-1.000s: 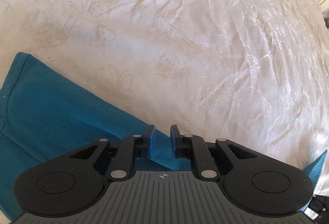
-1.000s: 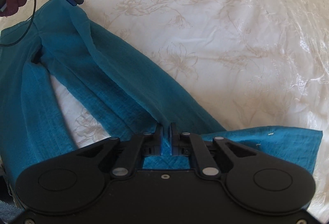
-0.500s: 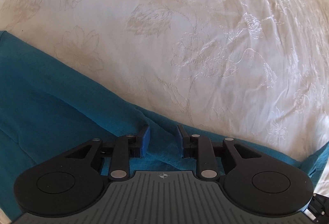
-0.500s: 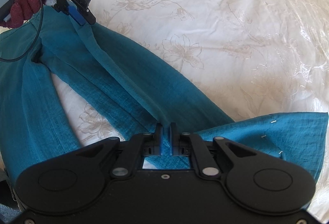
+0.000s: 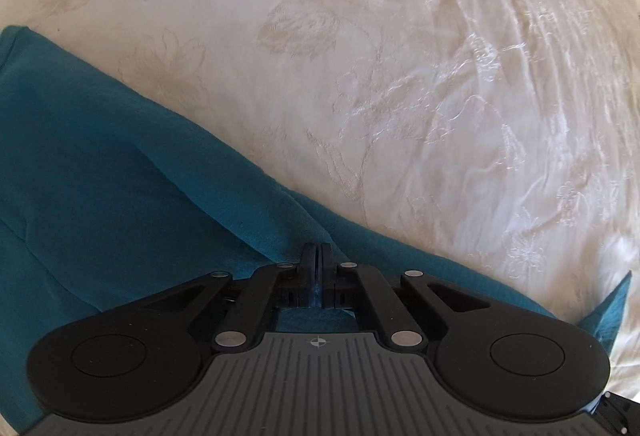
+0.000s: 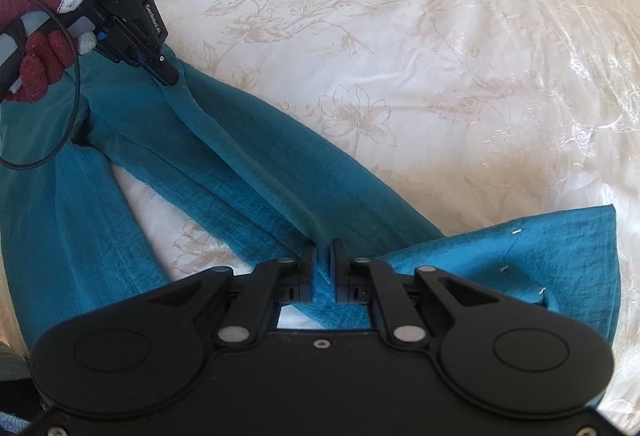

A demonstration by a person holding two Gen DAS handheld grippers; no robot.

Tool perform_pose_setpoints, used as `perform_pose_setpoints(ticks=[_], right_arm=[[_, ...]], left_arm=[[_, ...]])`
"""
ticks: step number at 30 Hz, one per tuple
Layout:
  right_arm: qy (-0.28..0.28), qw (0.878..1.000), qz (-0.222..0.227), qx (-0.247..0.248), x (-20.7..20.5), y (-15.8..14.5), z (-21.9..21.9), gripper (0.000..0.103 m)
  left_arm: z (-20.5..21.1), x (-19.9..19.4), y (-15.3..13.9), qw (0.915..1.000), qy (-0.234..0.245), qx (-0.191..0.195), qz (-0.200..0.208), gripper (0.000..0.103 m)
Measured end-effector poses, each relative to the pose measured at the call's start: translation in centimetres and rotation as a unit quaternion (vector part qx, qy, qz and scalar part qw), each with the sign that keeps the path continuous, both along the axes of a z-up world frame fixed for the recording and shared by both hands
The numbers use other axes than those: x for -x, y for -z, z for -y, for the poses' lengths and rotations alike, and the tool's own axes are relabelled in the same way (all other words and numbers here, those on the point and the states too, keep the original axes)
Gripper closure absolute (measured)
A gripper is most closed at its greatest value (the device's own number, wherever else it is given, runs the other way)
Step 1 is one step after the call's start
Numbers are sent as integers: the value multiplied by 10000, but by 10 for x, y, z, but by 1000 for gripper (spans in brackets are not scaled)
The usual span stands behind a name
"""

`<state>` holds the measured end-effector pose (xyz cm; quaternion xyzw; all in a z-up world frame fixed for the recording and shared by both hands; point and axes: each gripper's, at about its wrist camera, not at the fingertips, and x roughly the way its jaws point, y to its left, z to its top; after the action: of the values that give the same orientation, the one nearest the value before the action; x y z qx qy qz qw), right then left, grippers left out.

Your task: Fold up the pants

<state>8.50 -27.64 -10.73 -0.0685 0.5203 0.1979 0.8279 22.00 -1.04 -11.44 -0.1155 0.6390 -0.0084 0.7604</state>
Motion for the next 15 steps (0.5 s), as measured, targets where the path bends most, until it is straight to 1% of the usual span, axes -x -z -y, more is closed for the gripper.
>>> perform_pose_setpoints(ticks=[2, 6, 8, 12, 15], right_arm=[[56, 10000, 21, -66, 6, -6, -1, 91], [-23, 10000, 31, -67, 22, -14, -7, 91], [-60, 10000, 25, -60, 30, -15, -10, 91], [-40, 10000, -9, -2, 38, -11, -14, 91], [-44, 10000, 6, 33, 40, -10, -16, 91]], left_arm=[[-2, 6, -16, 9999, 38, 79, 143, 102], [-4, 17, -39, 9991, 206, 296, 233, 101], [-5, 24, -40, 9984, 244, 486, 162, 101], [-2, 37, -32, 9989, 35, 470, -8, 99], [-3, 43, -25, 9982, -148, 522, -270, 98]])
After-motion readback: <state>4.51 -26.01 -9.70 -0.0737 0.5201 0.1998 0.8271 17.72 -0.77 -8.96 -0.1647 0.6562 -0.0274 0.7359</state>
